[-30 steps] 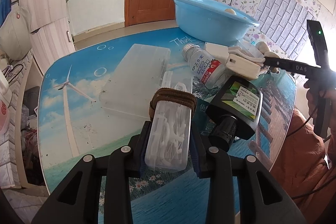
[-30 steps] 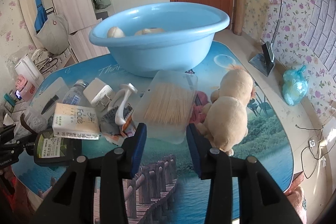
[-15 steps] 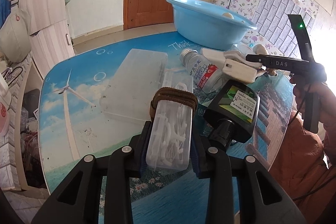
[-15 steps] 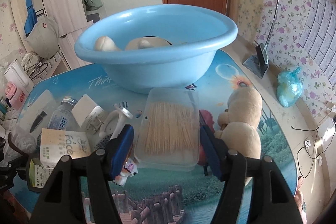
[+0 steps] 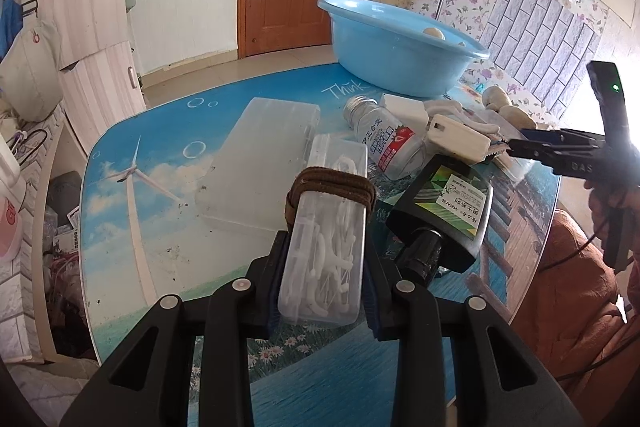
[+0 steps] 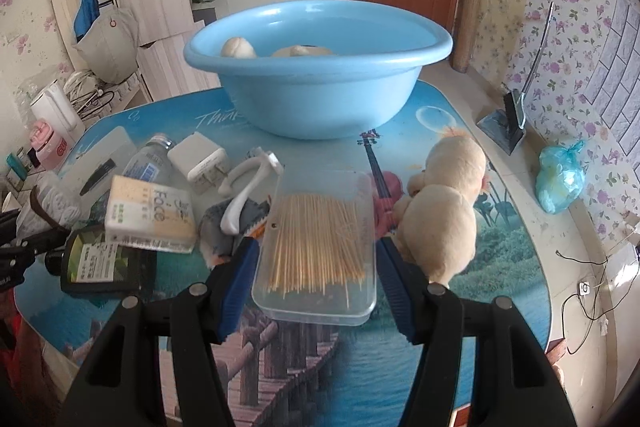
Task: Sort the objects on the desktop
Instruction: 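Grasp the banded swab box with left gripper while right grasps toothpick box, then lift both boxes and lower them into the blue basin with both grippers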
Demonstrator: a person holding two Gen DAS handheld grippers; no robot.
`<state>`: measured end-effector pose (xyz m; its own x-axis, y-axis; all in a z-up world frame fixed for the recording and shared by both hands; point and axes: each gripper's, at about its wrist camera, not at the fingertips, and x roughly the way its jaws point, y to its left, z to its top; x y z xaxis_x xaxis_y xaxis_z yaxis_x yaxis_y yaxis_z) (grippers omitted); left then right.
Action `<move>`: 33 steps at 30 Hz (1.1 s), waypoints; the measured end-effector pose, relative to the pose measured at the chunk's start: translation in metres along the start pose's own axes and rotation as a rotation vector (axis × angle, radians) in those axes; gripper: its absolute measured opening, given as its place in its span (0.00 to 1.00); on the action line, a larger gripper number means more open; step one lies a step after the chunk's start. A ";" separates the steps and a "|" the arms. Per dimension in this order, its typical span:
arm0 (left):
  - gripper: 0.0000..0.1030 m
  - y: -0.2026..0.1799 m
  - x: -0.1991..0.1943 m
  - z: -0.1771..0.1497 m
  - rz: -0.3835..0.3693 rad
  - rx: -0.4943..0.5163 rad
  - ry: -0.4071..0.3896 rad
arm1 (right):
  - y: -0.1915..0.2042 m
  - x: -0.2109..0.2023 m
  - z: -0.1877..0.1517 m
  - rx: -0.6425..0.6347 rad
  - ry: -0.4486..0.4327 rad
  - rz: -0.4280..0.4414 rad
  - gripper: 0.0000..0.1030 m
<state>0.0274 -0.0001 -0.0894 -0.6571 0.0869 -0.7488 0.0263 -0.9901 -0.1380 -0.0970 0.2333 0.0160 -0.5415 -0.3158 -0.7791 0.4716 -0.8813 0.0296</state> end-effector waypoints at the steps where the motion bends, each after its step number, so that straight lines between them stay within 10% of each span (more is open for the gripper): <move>1: 0.30 0.000 0.001 -0.001 0.001 0.000 0.003 | 0.001 -0.003 -0.003 -0.011 0.006 0.004 0.58; 33: 0.30 -0.001 -0.009 0.003 0.026 0.017 -0.034 | 0.001 -0.003 -0.009 0.000 0.001 -0.031 0.58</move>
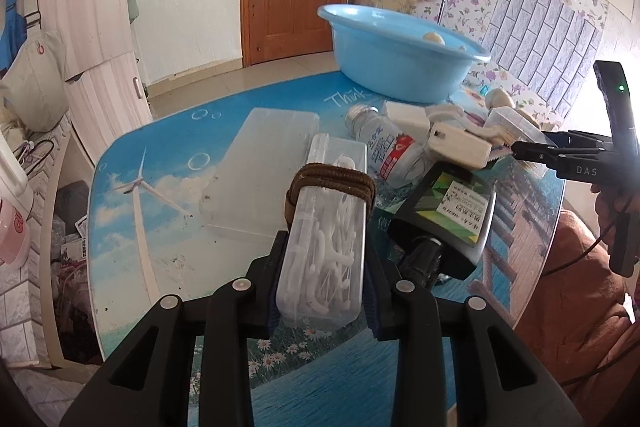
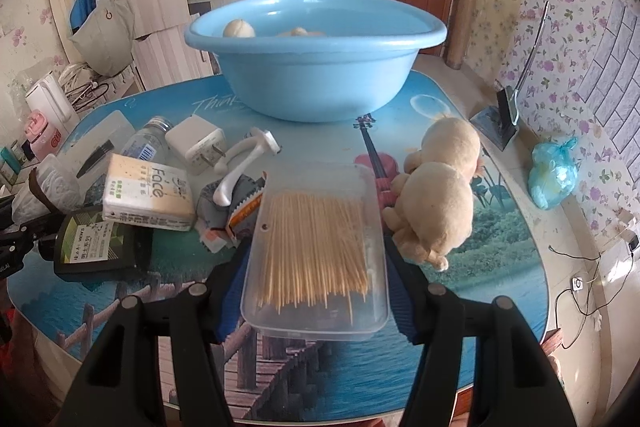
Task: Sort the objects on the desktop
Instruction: 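Lift both boxes and lower them into the blue basin with both grippers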
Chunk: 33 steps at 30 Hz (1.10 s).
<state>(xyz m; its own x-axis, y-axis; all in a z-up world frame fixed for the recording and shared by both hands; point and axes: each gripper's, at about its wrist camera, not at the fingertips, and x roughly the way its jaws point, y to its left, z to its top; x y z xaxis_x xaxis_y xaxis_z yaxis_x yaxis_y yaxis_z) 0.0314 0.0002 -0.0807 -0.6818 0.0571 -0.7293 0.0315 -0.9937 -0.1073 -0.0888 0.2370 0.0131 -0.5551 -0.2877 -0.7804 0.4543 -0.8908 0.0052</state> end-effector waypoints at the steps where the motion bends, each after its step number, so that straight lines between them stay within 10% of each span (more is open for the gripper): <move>1: 0.30 0.000 -0.002 0.002 -0.003 -0.004 -0.004 | 0.000 -0.004 0.001 -0.001 -0.011 0.000 0.58; 33: 0.30 -0.033 -0.040 0.084 -0.068 0.024 -0.110 | 0.007 -0.079 0.039 0.004 -0.263 0.125 0.58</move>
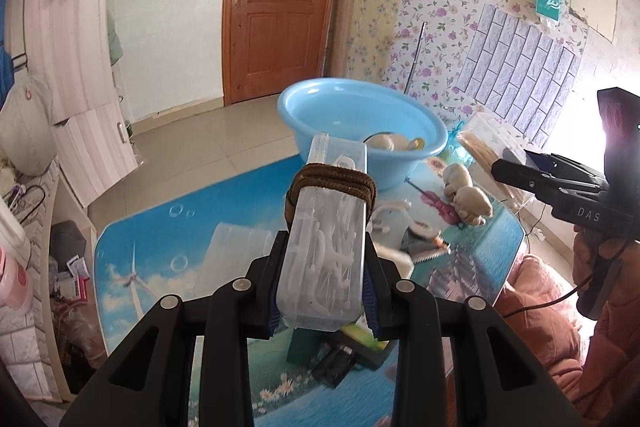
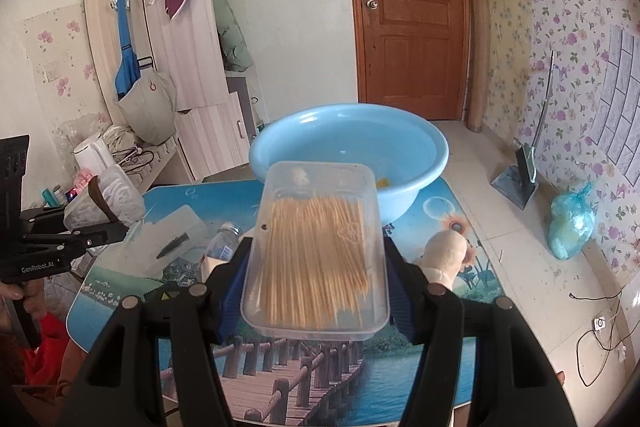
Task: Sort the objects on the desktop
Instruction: 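Lift both boxes and lower them into the blue basin with both grippers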
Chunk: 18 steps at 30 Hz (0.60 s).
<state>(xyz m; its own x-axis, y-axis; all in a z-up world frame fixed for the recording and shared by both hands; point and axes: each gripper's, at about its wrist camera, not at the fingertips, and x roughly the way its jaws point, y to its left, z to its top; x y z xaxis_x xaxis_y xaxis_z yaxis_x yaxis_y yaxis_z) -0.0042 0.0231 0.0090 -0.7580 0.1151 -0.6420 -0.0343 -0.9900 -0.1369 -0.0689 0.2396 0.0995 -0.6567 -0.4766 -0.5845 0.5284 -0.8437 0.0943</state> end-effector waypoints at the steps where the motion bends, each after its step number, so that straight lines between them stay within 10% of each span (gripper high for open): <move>1: 0.30 -0.001 0.002 0.004 -0.006 0.005 -0.003 | 0.001 0.000 0.004 -0.003 -0.009 0.003 0.58; 18: 0.30 -0.034 0.099 0.092 -0.072 0.112 0.013 | -0.029 0.056 0.047 0.015 -0.020 0.020 0.58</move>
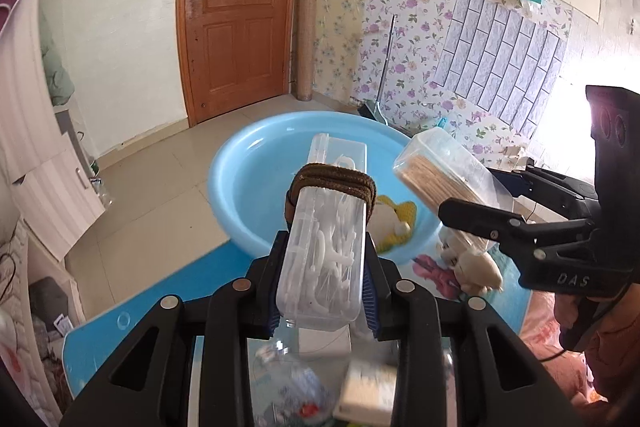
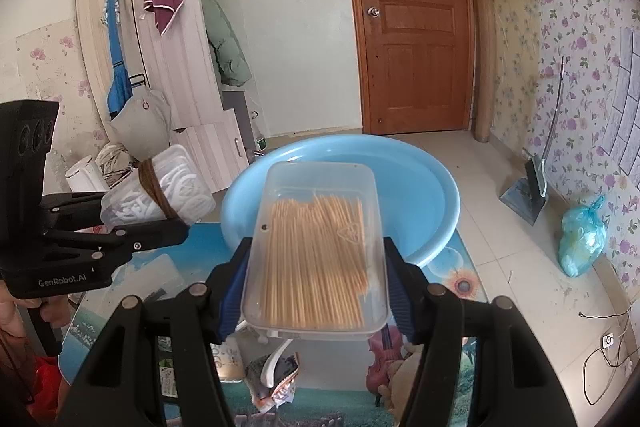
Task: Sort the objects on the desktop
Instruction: 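Lift both boxes and lower them into the blue basin with both grippers, then open both grippers to release the boxes in the basin and withdraw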
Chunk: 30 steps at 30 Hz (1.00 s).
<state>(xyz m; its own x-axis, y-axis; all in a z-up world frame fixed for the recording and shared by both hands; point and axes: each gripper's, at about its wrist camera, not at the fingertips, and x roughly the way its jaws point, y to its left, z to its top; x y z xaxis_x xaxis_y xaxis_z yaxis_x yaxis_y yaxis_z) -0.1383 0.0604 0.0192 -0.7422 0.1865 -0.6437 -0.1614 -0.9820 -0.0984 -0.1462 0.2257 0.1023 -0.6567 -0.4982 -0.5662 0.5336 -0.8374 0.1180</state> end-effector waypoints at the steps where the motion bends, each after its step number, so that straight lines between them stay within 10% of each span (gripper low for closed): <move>1: 0.30 0.000 0.007 0.003 -0.005 0.003 0.003 | -0.002 0.004 0.002 -0.001 0.003 -0.002 0.58; 11: 0.40 0.004 0.068 0.023 -0.020 0.032 0.037 | -0.022 0.055 0.010 0.016 0.064 -0.025 0.58; 18: 0.71 0.025 0.055 0.019 -0.007 -0.023 0.009 | -0.021 0.070 0.011 -0.008 0.075 -0.037 0.58; 30: 0.87 0.029 0.011 -0.009 0.019 -0.068 0.000 | -0.015 0.076 0.006 0.018 0.127 -0.061 0.59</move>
<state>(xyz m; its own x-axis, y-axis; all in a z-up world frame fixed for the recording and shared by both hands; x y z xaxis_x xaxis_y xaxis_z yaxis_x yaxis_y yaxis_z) -0.1447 0.0340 0.0024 -0.7448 0.1680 -0.6458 -0.1032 -0.9851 -0.1373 -0.2074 0.1985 0.0628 -0.6144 -0.4149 -0.6711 0.4841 -0.8699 0.0945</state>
